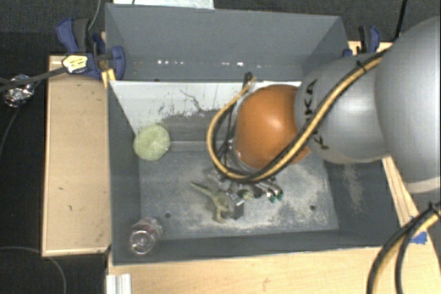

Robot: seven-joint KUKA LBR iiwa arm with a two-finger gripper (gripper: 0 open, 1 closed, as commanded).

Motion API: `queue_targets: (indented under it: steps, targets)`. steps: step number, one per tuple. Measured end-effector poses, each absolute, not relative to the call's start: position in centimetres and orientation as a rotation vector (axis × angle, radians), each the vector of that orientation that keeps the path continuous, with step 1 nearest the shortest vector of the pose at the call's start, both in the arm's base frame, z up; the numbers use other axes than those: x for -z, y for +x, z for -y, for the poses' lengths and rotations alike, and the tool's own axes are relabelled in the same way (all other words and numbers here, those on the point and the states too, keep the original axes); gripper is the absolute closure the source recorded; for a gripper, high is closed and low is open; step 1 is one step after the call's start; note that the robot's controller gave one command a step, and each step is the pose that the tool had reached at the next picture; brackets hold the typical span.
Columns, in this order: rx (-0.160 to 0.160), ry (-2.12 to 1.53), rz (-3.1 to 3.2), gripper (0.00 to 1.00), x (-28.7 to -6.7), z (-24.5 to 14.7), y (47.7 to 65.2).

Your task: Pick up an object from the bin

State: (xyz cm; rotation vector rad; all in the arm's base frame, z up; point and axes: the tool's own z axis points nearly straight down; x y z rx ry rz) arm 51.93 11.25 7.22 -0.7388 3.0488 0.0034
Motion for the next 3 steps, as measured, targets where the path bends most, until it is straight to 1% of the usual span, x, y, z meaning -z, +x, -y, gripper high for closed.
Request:
queue_targets:
  steps: [1,2,3]
  targets:
    - [-0.003,-0.737,-3.05,1.0,-7.2,-11.3,51.9]
    - [-0.007,-0.748,-3.045,1.0,-7.2,-11.1,52.4]
    - [-0.008,-0.758,-3.042,1.0,-7.2,-10.7,53.4]
